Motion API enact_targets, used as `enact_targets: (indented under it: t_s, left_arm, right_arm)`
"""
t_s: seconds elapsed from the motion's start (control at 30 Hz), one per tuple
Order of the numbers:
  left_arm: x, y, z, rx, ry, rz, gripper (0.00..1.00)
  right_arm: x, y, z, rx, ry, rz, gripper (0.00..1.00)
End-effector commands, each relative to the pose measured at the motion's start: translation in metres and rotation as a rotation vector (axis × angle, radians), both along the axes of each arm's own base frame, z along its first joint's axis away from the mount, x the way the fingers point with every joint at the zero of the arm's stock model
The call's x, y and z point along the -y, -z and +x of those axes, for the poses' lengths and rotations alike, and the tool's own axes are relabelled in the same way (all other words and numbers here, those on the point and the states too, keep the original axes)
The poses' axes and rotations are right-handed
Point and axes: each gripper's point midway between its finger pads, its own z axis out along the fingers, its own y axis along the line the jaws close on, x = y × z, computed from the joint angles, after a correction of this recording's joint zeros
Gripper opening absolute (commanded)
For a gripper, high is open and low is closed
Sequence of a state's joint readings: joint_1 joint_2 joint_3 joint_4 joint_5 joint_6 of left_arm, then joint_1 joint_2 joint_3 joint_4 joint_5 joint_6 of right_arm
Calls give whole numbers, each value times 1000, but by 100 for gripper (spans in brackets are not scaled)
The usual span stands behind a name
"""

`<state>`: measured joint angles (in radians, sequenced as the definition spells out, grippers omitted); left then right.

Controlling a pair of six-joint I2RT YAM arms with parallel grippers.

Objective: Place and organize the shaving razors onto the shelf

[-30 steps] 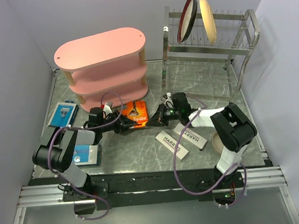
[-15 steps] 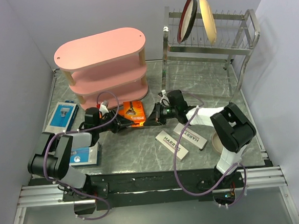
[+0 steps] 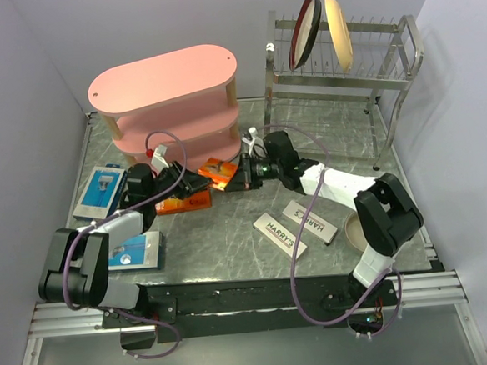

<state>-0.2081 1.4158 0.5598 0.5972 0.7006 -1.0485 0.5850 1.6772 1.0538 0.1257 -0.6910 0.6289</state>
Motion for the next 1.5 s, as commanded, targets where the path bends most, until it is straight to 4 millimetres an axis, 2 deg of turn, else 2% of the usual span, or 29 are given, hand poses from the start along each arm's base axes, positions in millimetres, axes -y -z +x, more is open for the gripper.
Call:
enact_targets:
  t_s: [0.0,0.23,0.43,0.53,0.57,0.6,0.7,0.8,0.83,0.93,1.1,1.2,1.27,1.47]
  left_arm:
    - [10,-48,1,243,57,2,1]
    - [8,-57,7,313,44,26,1]
    - [1,-60,15,342,15,41,1]
    - [-7,-56,22,341,-12,66,1]
    - [-8,-52,24,333,-22,80,1]
    - [-11,-38,25,290,-30,111,1]
    - [-16,-21,21,254,-48,150,7]
    - [-22,-3,16,188,-65,194,25]
    - [-23,-2,16,183,-72,205,31]
    - [-26,5,14,157,-75,228,38]
    - [-33,16,13,100,-99,279,47]
    - [-37,20,10,64,-108,305,52]
    - [-39,22,6,44,-116,314,56]
    - [-57,31,4,26,-184,409,60]
  right_arm:
    - [-20,-50,6,236,-60,46,0]
    - [-29,-63,26,352,-65,32,0]
    - [-40,-58,38,398,-79,15,0]
    - [-48,-53,39,407,-97,11,0]
    - [-51,-42,41,395,-96,-11,0]
    - [-53,-32,40,387,-102,-35,0]
    - [-51,-6,49,345,-70,-92,0]
    - [-45,16,61,303,-7,-171,0]
    - [-41,21,66,291,15,-184,0]
    - [-33,31,79,266,96,-229,0]
    - [-19,44,107,247,228,-337,0]
    - [-13,46,120,226,287,-342,0]
    - [-10,53,126,206,324,-358,0]
    - [-7,72,133,120,371,-358,0]
